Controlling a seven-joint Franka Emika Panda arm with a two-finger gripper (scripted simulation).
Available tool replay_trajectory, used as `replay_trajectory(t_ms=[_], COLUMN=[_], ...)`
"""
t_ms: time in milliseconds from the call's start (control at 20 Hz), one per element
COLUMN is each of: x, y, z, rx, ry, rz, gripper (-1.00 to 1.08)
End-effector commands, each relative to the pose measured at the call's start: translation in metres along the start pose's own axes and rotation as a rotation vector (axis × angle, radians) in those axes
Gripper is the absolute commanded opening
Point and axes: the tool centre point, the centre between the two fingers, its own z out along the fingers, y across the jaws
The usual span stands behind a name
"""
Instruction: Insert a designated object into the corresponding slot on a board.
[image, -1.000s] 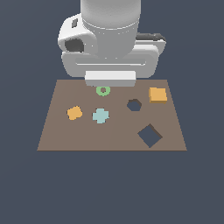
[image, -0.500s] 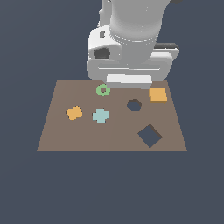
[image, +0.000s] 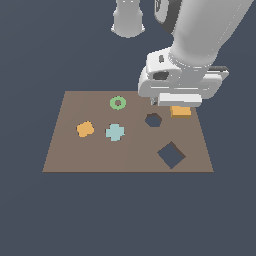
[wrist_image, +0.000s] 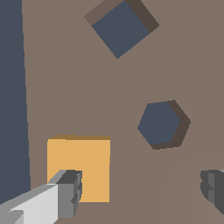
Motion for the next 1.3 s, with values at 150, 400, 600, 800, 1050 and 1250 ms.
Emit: replay_trajectory(t_ms=[150,400,600,800,1050,1250], x=[-0.008,-0.011,-0.011,-0.011,-0.011,-0.011], y=[-0.034,-0.048,-0.048,-0.049,-0.052,-0.052], z=[0.02,0.028,0.028,0.036,0.05,0.051], rx=[0.002,0.002,0.002,0.002,0.002,0.002], ry=[0.005,0.006,0.005,0.006,0.007,0.007], rz=[0.013,0.018,0.015,0.017,0.019,0.019], gripper=[1.0,1.0,1.0,1.0,1.0,-1.0])
